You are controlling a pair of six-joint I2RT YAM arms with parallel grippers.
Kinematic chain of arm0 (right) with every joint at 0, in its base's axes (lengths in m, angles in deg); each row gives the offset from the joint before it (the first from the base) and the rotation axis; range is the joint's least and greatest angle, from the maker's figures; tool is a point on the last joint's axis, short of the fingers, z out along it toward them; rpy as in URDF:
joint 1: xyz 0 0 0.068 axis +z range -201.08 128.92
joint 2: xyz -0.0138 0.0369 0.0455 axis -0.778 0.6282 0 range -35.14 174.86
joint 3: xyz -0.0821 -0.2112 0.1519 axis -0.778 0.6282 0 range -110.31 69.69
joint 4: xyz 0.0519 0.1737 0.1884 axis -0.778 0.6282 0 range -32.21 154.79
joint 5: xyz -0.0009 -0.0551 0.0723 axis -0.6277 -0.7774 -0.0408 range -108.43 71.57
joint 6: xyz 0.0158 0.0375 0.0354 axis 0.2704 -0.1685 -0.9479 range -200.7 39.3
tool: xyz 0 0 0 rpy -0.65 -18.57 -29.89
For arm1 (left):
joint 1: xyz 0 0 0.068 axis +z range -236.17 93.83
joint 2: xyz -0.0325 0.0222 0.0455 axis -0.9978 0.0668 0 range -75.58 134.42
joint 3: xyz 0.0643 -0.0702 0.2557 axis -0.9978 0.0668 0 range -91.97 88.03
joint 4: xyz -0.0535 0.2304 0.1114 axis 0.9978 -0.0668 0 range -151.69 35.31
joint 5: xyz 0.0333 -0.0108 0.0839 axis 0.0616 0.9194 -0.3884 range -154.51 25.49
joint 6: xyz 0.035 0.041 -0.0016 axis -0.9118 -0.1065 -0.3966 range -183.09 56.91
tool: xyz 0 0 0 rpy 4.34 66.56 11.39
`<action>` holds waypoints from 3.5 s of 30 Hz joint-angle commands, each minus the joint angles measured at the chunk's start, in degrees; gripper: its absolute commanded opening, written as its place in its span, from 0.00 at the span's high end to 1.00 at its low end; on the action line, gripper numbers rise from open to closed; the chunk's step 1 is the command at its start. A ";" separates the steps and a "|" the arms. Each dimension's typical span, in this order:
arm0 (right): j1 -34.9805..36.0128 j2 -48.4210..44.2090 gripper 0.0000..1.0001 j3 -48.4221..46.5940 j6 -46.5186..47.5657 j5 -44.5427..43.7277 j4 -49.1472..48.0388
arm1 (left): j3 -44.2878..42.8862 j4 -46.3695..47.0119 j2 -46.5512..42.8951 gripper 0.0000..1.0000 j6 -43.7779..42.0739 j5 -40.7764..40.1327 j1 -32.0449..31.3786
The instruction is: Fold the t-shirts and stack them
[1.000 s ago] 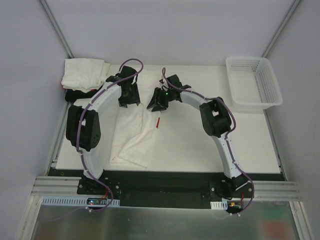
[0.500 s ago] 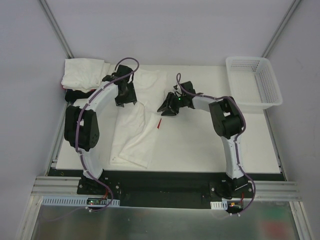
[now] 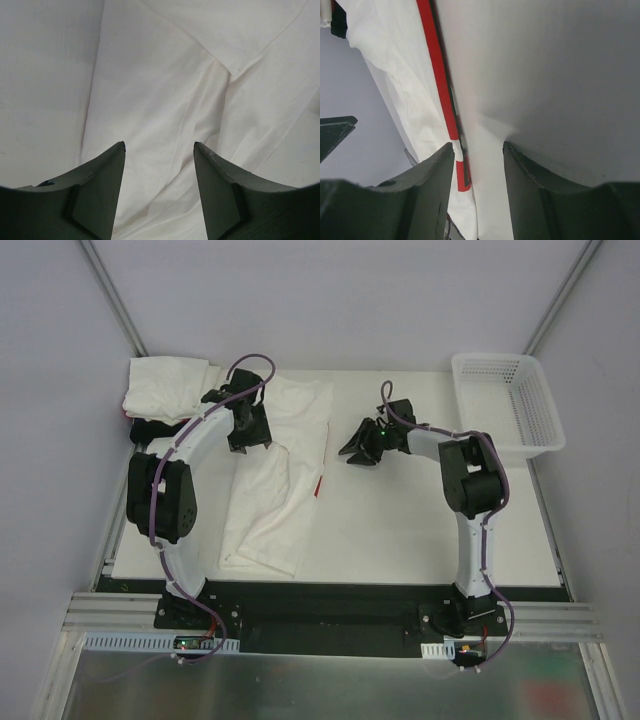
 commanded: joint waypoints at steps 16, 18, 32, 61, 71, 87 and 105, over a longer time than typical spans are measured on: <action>7.90 6.12 0.53 -9.47 0.39 -4.34 2.81 | -1.95 -1.23 -0.42 0.44 -1.30 2.29 0.76; 8.34 7.35 0.56 -10.26 0.04 -4.25 2.63 | -1.95 -1.14 -0.50 0.44 -1.30 2.38 0.85; 7.82 6.48 0.99 -9.30 -0.23 -5.31 2.46 | -1.07 -1.14 -0.68 0.44 -1.12 2.73 1.12; -11.52 -5.56 0.77 4.42 6.54 -9.52 4.29 | 1.92 0.44 -3.14 0.44 0.20 6.76 0.94; -13.54 -20.76 0.71 11.43 6.81 -12.78 7.56 | 1.83 0.88 -4.72 0.44 -0.16 8.89 -5.28; -3.97 -38.96 0.71 32.97 3.47 -10.58 0.79 | 15.61 -5.27 -11.84 0.45 -1.74 11.70 -22.00; 6.32 -53.73 0.70 52.66 4.52 -14.98 1.14 | 31.00 3.25 -17.73 0.47 2.66 6.51 -29.64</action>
